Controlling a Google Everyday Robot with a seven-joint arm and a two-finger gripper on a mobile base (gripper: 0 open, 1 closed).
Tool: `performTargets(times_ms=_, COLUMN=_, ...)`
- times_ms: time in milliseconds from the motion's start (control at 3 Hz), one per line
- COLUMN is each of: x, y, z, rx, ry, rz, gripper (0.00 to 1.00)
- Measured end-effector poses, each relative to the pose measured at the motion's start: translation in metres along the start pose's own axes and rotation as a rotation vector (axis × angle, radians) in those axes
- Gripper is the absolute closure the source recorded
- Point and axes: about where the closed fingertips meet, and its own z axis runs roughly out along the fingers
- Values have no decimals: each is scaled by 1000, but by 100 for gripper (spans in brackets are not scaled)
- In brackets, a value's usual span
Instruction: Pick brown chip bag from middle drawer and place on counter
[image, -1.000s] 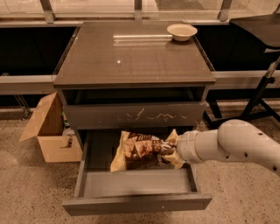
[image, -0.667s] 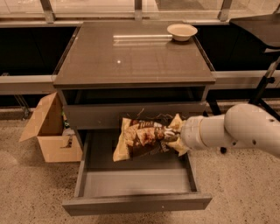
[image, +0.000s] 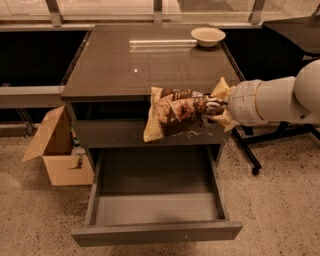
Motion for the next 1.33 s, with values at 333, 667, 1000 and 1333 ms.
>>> performTargets(times_ms=333, x=0, y=0, z=0, rx=0, ry=0, rz=0, gripper=100)
performTargets(times_ms=667, x=0, y=-12, z=4, rx=14, ry=-20, rz=-3, gripper=100)
performTargets(times_ms=1000, x=-4, y=-41, z=27, rx=14, ry=-86, rz=-45, gripper=100)
performTargets(times_ms=1333, x=-23, y=-96, z=39, rx=66, ry=-168, rz=-100, gripper=100)
